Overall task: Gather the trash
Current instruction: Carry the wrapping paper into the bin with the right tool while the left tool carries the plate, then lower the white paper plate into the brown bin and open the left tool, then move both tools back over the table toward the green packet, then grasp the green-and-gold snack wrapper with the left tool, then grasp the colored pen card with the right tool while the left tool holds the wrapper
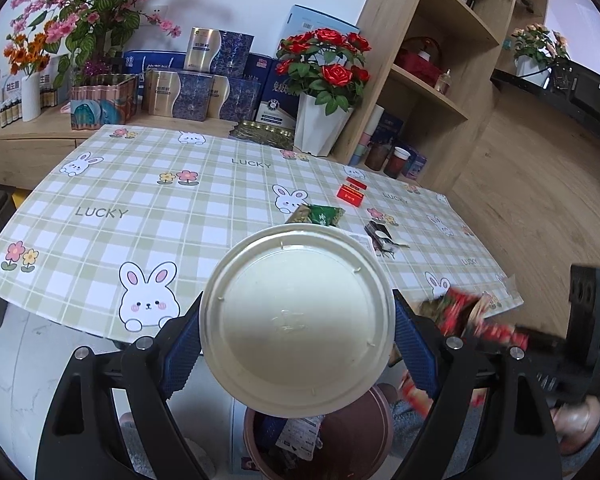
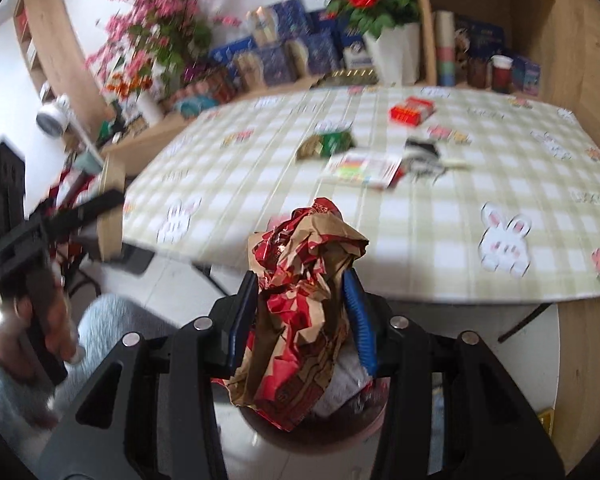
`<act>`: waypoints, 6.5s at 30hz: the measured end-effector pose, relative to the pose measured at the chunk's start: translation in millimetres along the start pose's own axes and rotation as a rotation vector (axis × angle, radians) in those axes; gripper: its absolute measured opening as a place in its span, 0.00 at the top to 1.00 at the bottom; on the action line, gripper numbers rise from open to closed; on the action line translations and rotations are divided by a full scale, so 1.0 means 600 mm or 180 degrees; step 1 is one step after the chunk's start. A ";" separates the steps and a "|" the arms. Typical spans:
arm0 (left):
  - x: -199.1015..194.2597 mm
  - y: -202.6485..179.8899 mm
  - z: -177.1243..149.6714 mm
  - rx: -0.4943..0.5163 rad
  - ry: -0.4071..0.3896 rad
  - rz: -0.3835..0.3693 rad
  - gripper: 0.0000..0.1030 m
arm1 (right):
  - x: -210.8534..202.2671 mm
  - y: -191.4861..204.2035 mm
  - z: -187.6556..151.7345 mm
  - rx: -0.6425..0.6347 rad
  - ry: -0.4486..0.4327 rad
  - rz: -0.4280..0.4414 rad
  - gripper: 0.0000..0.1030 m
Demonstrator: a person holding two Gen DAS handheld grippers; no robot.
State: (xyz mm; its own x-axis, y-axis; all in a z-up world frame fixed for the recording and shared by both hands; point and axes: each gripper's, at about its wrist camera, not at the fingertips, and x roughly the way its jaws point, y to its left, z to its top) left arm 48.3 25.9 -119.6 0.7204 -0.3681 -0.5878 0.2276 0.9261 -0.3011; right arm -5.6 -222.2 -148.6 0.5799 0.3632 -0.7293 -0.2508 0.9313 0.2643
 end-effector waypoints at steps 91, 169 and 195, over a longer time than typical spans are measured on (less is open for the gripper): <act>0.185 -0.112 -0.062 0.1064 0.1067 -0.0152 0.10 | -0.035 -0.153 -0.023 0.0889 -0.0480 -0.1104 0.06; 0.513 -0.052 0.171 0.0930 0.1124 -0.0320 0.60 | 0.074 -0.247 0.077 0.0925 -0.0351 -0.1278 0.06; 0.407 -0.011 0.193 0.0760 0.0990 -0.0221 0.61 | 0.182 -0.216 0.197 -0.0486 0.0273 -0.0734 0.08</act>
State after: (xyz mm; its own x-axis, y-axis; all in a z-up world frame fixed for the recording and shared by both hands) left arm 298.4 -60.5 -174.4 0.4735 -0.4041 -0.7826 0.4410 0.8779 -0.1866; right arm 181.8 -299.6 -187.9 0.5692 0.1326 -0.8114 -0.2377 0.9713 -0.0081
